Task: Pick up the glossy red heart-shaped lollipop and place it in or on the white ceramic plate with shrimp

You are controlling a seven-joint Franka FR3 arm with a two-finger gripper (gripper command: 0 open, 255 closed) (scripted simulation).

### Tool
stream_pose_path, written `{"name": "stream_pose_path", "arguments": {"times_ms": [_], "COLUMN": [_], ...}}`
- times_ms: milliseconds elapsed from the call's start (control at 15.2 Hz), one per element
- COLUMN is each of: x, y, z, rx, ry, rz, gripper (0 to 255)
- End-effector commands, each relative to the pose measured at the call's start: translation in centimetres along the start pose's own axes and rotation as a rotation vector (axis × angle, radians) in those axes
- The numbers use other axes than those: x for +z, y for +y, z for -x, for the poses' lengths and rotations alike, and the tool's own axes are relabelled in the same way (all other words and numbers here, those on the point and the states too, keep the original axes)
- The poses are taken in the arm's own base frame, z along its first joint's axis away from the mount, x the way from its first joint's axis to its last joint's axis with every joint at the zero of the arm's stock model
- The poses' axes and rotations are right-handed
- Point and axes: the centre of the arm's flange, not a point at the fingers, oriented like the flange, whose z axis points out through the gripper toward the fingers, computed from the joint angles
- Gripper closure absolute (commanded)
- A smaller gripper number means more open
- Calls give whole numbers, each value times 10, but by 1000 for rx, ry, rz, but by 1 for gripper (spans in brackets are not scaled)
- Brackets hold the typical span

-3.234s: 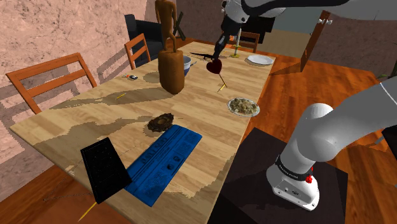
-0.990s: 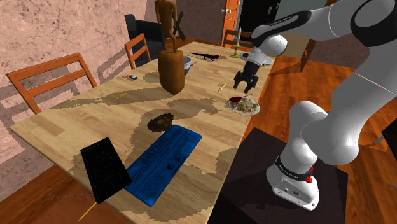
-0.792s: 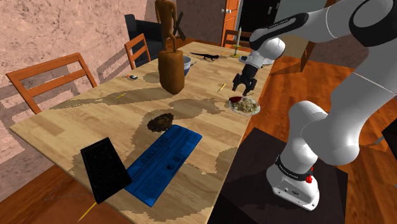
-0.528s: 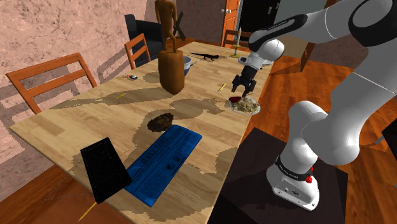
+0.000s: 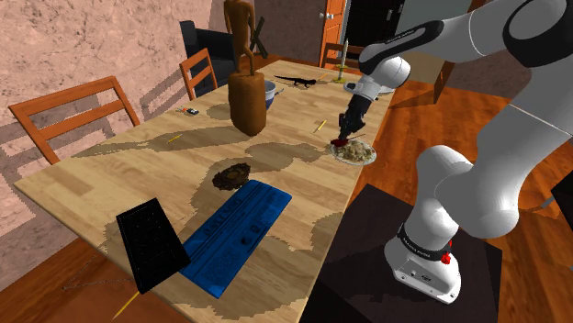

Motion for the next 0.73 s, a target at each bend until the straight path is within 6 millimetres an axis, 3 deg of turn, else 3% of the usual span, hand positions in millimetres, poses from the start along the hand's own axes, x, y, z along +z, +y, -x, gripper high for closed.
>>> {"name": "stream_pose_path", "arguments": {"times_ms": [0,330,396,462,528,594,660], "x": [0,0,0,2,-7,-7,3], "y": [0,0,0,34,15,15,45], "z": [0,0,0,-30,3,3,-40], "rx": [0,0,0,-396,-54,-54,-410], "ry": [0,0,0,-194,-69,-69,-285], "rz": [0,0,0,-191,-44,-44,-230], "gripper": [255,255,0,0,0,0,0]}}
